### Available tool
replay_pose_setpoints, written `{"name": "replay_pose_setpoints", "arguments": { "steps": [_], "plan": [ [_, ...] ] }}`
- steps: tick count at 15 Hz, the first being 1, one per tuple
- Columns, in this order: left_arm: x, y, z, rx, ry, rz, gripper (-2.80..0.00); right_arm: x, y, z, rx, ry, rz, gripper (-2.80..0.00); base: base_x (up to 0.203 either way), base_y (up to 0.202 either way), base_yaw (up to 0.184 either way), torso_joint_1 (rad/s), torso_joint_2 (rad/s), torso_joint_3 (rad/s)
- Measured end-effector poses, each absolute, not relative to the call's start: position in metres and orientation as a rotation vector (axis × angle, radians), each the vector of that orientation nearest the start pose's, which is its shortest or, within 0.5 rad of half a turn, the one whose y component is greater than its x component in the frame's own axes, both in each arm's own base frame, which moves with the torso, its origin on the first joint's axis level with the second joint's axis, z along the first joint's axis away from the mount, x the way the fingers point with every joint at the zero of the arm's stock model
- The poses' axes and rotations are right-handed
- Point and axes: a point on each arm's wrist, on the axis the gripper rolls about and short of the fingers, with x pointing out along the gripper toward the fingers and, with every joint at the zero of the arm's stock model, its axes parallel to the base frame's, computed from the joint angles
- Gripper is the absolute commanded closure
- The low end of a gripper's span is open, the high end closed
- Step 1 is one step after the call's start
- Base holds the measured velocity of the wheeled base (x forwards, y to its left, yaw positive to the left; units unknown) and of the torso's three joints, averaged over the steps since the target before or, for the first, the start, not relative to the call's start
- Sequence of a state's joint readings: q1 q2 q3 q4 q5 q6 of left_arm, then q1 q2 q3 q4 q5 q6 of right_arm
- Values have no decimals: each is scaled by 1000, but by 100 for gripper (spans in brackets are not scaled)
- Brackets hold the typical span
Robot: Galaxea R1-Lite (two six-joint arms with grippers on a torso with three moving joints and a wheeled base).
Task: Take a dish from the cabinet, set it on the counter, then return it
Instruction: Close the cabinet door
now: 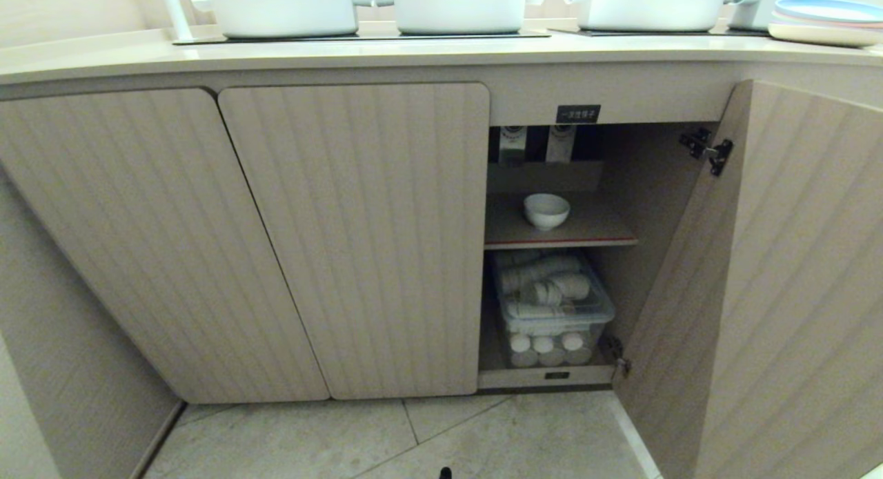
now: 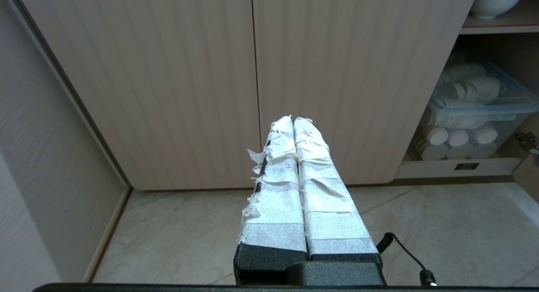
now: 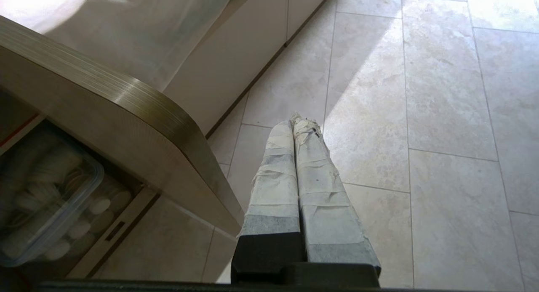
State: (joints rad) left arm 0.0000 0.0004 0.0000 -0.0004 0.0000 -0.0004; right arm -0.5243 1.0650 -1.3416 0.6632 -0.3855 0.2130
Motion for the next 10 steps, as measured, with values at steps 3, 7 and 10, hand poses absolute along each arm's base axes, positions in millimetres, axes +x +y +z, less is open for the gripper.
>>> {"name": "replay_pose_setpoints", "arguments": {
  "steps": [3,7,10],
  "plan": [
    [-23,0,76,0,0,0,0,85,-58,344,230,314,-913,0,0,0,0,0,0,0],
    [-23,0,76,0,0,0,0,93,-61,344,253,310,-814,0,0,0,0,0,0,0],
    [-23,0,75,0,0,0,0,96,-62,346,265,298,-754,0,0,0,0,0,0,0]
  ]
}}
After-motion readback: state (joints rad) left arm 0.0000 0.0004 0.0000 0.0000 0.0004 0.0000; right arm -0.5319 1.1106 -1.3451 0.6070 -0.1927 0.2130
